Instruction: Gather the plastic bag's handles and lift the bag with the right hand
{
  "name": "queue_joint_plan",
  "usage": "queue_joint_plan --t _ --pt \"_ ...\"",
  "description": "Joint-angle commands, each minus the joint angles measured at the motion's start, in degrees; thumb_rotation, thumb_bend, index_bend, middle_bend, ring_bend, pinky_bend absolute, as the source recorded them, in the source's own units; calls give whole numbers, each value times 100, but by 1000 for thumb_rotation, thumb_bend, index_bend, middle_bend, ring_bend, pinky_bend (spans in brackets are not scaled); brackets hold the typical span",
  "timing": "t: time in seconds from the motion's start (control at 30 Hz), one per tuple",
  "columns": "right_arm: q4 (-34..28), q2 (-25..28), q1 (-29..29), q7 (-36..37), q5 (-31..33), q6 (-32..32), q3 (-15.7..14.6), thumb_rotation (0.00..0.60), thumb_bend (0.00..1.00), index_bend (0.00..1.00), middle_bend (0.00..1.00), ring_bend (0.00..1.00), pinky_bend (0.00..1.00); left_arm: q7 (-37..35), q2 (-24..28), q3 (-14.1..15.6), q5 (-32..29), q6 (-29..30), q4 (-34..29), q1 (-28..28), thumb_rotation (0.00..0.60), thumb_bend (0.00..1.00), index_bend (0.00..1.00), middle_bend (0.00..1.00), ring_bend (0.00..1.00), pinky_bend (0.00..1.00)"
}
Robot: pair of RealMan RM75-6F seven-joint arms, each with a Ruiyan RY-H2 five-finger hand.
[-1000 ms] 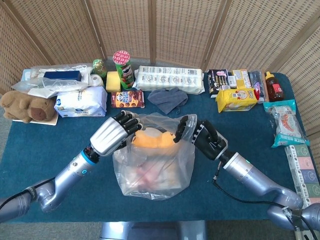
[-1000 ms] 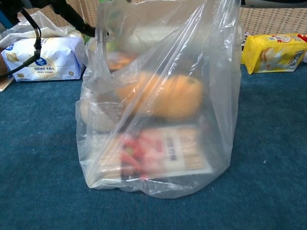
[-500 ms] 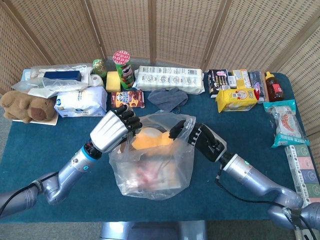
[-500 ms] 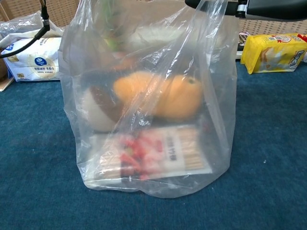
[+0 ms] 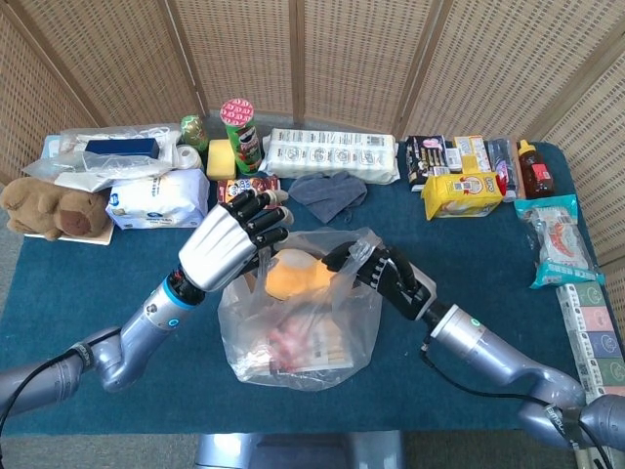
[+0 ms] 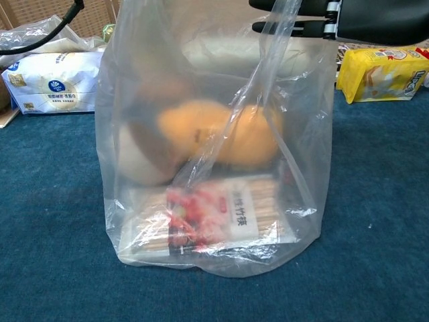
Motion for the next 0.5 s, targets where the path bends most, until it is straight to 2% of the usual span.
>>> queue_joint_plan --t 0.03,0.5 --pt "-11 -37 31 -58 25 -35 -2 133 143 282 280 189 112 82 3 -54 -72 -51 -44 -79 600 241 636 428 250 372" --pt "-190 -95 172 -297 142 -157 81 130 143 275 279 180 107 411 -73 -188 -340 -318 -157 -470 600 221 615 413 234 366"
